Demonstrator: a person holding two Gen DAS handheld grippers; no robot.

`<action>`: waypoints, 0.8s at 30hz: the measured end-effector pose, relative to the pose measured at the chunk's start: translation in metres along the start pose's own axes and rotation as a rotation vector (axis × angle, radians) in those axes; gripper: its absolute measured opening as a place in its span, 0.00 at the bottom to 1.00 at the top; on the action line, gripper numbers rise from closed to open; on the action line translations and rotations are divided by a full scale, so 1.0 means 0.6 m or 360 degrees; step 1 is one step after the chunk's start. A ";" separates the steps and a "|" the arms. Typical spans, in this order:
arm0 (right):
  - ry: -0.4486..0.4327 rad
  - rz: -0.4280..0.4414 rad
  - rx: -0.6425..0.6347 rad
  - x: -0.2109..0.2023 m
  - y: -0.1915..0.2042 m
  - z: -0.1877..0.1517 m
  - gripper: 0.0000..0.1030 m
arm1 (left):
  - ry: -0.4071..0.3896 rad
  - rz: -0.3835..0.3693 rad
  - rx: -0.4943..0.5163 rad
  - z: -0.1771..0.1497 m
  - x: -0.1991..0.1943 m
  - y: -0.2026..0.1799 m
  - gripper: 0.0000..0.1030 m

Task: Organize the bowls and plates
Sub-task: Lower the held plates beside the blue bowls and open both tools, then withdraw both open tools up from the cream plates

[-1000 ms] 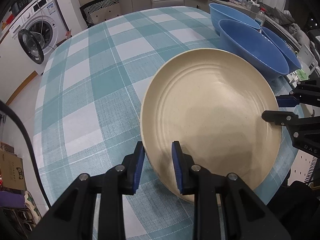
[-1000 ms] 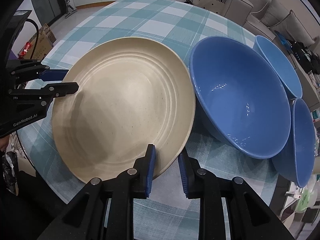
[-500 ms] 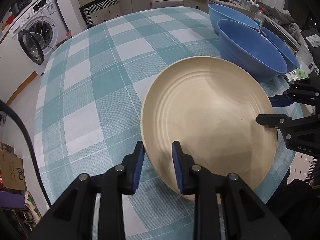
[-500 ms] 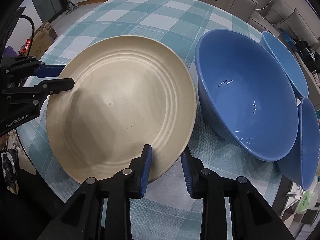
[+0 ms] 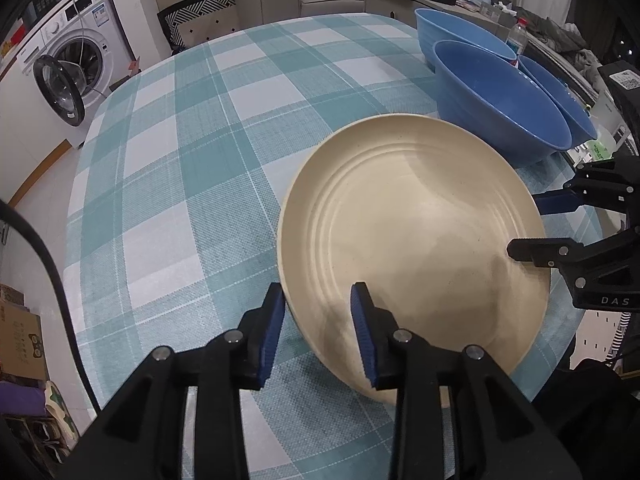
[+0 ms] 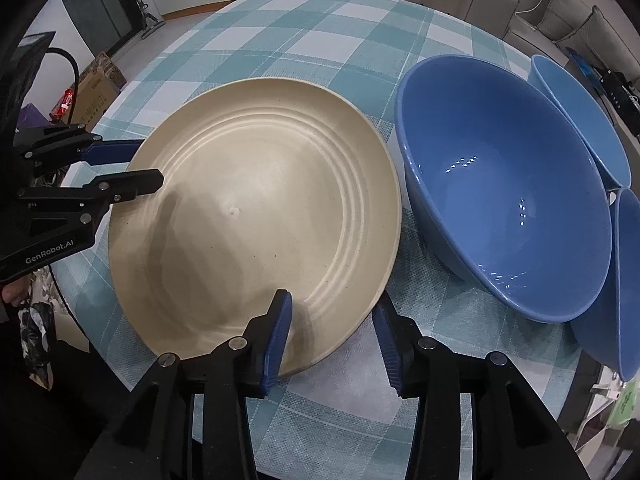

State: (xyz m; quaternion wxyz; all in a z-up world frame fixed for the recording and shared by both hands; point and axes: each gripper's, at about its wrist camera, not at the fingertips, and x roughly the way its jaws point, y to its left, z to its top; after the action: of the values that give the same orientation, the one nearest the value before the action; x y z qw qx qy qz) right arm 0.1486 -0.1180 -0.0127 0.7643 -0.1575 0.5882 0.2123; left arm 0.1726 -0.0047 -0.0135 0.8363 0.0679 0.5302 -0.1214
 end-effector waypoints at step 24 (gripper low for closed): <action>-0.0213 0.0200 0.0069 -0.067 -0.019 0.001 0.98 | -0.0153 -0.0006 -0.0087 0.025 -0.044 0.021 0.96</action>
State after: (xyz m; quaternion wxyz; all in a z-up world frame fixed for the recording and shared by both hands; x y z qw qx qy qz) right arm 0.1462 -0.1334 0.0264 0.7903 -0.0891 0.5490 0.2569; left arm 0.1782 0.0073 0.0165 0.8621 0.0381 0.4928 -0.1117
